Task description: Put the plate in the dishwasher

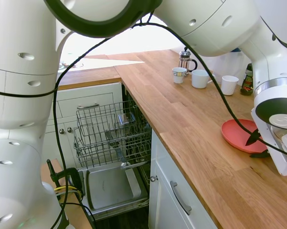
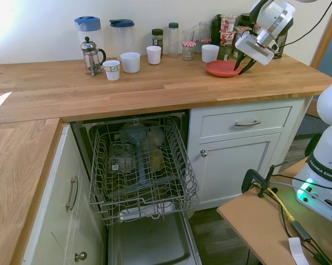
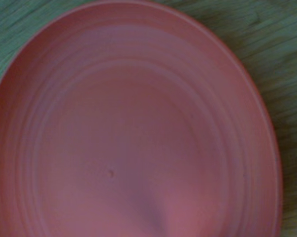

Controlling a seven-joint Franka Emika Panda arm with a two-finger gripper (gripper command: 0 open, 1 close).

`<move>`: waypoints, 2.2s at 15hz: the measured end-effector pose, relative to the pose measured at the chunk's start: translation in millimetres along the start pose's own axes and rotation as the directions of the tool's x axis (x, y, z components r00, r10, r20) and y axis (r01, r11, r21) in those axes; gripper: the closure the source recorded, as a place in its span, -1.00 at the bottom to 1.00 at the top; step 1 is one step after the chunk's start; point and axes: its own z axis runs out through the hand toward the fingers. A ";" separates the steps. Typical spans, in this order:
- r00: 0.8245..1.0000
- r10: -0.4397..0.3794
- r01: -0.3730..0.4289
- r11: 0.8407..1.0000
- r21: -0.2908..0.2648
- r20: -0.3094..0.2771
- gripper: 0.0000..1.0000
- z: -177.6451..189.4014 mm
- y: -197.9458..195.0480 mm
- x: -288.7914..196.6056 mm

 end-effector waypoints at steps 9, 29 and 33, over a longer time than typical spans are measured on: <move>1.000 0.004 -0.004 1.000 0.010 0.013 1.00 3.4 0.7 0.0; 0.805 -0.589 0.570 0.800 -0.188 -0.067 1.00 66.4 -99.8 -452.3; 0.679 -0.723 0.680 0.685 -0.263 -0.126 1.00 106.3 -62.7 -553.9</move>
